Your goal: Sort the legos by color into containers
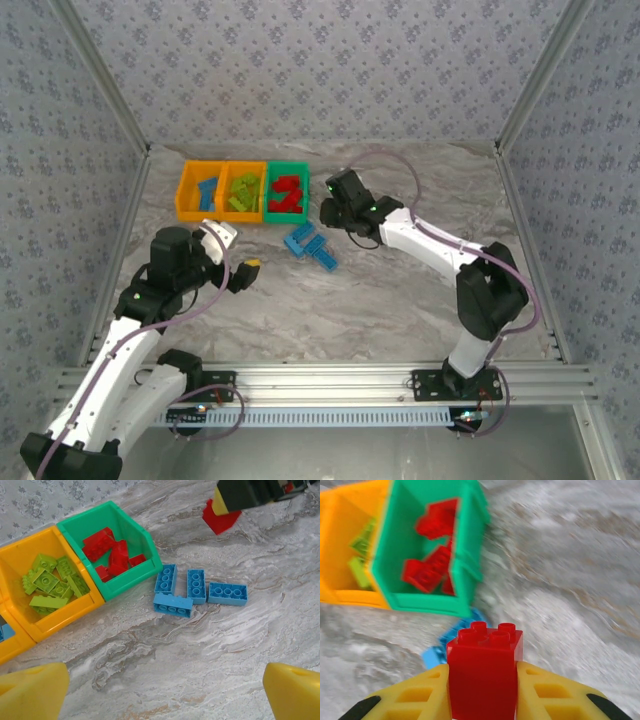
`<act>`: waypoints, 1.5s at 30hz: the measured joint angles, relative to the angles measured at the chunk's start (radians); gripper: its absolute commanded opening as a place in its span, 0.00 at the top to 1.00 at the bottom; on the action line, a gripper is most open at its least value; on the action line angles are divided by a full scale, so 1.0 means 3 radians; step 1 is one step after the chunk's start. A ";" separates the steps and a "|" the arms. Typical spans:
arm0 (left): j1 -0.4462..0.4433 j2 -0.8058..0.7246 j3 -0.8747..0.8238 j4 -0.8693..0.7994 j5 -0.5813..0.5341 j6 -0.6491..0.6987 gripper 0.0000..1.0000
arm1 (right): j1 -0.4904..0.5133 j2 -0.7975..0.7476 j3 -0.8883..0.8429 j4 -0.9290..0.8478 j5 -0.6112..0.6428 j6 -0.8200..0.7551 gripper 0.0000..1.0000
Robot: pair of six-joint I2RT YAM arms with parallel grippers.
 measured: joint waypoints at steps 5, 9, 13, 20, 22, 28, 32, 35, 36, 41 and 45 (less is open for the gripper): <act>0.0000 0.0000 0.0000 0.0000 -0.0018 0.0008 0.01 | 0.0004 0.0566 0.0764 0.0228 -0.0098 -0.0221 0.66; 0.0000 0.0000 0.0000 0.0000 -0.0039 0.0009 0.01 | -0.0025 0.1189 0.1423 0.0299 -0.0146 -0.0308 0.66; 0.0000 0.0000 0.0000 0.0000 -0.0039 0.0009 0.01 | -0.0069 0.1784 0.2036 0.0191 -0.0156 -0.0383 0.54; 0.0000 0.0031 -0.0020 0.0032 -0.0345 -0.0216 0.01 | -0.0154 0.2041 0.2497 -0.0230 -0.0296 -0.0581 0.35; 0.0000 0.0088 -0.0024 0.0076 -0.0624 -0.0450 0.01 | -0.0154 0.1916 0.2483 -0.0379 -0.0329 -0.0649 0.34; 0.0000 0.0411 0.0092 -0.0025 -0.1212 -0.1511 0.05 | -0.0140 0.0660 0.1675 -0.0646 -0.0453 -0.0832 0.33; -0.0062 0.0671 0.0212 -0.0052 -0.1317 -0.2616 0.11 | -0.0141 -0.0617 0.0809 -0.0739 -0.0558 -0.0923 0.29; -0.0360 0.0928 0.0214 0.0024 -0.1397 -0.3231 0.11 | -0.0141 -0.1441 0.0212 -0.0888 -0.0633 -0.0970 0.22; -0.0502 0.1045 0.0229 0.0027 -0.1459 -0.3393 0.10 | -0.0140 -0.1640 0.0051 -0.0930 -0.0660 -0.0973 0.19; -0.0942 0.1732 0.0336 0.0305 -0.1563 -0.3840 0.13 | -0.0131 -0.2358 -0.0757 -0.1277 -0.0941 -0.0992 0.15; -0.1050 0.2271 0.0497 0.0511 -0.1595 -0.3950 0.25 | -0.0107 -0.2552 -0.1129 -0.1559 -0.0928 -0.0947 0.13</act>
